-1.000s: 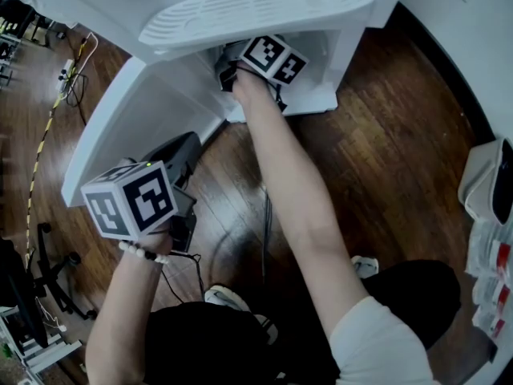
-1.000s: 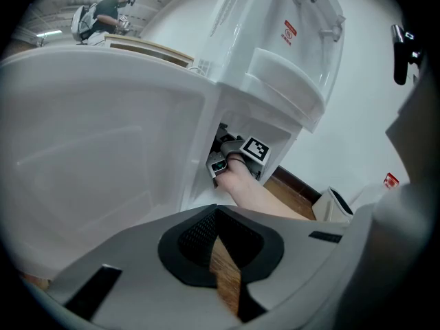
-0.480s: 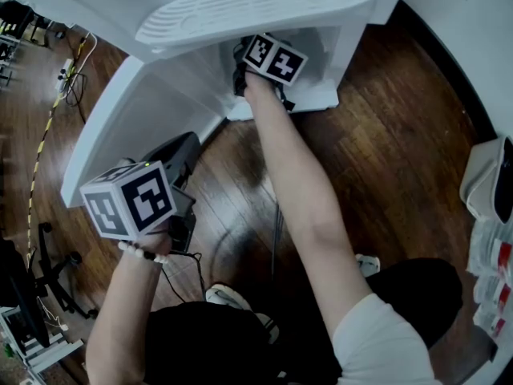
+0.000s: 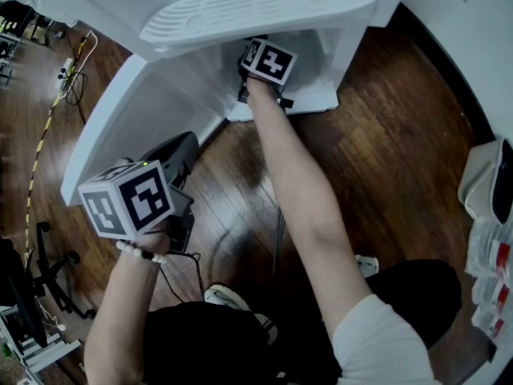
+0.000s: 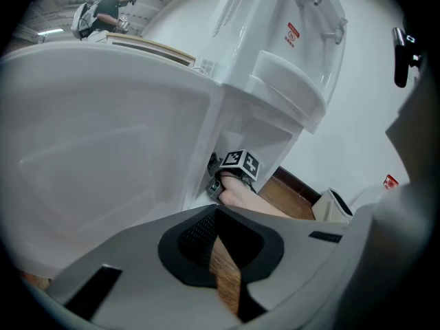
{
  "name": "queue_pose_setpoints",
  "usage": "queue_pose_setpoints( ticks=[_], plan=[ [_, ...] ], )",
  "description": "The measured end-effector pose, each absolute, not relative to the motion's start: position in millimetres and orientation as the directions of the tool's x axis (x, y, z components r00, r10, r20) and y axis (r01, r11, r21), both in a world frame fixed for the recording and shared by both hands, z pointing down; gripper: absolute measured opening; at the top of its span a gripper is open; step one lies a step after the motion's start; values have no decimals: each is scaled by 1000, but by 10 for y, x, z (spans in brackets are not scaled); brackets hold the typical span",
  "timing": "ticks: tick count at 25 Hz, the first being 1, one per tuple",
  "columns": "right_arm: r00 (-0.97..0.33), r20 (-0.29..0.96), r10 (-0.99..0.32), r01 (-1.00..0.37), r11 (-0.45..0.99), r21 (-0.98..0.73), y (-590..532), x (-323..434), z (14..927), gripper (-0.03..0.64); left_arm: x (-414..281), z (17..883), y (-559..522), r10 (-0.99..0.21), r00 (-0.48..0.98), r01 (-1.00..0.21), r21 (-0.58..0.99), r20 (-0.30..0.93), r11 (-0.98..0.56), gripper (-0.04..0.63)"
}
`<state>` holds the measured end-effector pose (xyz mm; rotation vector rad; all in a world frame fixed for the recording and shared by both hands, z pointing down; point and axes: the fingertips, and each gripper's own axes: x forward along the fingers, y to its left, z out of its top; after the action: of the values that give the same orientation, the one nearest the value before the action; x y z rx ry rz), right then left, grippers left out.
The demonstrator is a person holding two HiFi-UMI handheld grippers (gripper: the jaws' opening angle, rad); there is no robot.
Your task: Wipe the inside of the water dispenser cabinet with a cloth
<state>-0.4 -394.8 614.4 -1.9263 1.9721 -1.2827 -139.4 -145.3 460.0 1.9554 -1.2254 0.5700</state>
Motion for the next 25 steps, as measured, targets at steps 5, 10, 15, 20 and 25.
queue_pose_setpoints(
  ticks=[5,10,15,20,25],
  plan=[
    [-144,375,-916,-808,-110,-579,-3993,166,5846,44,-1353,4568,-1456,-564,452,-892,358,691,-277,-2],
    [-117,187,-975,-840,-4,-542,-4025,183,5302,44,-1330,4536,-1451,-568,454,-891,356,686,-282,-2],
    [-96,73,-993,-859,46,-510,-4013,196,4893,44,-1354,4517,-1446,-573,450,-893,358,685,-274,-2],
    [-97,60,-993,-864,54,-500,-4026,186,4790,44,-1358,4537,-1442,-568,451,-892,359,689,-273,-2],
    [-102,225,-969,-831,-42,-555,-4045,201,5307,51,-1344,4554,-1439,-562,455,-890,361,691,-277,-3]
  ],
)
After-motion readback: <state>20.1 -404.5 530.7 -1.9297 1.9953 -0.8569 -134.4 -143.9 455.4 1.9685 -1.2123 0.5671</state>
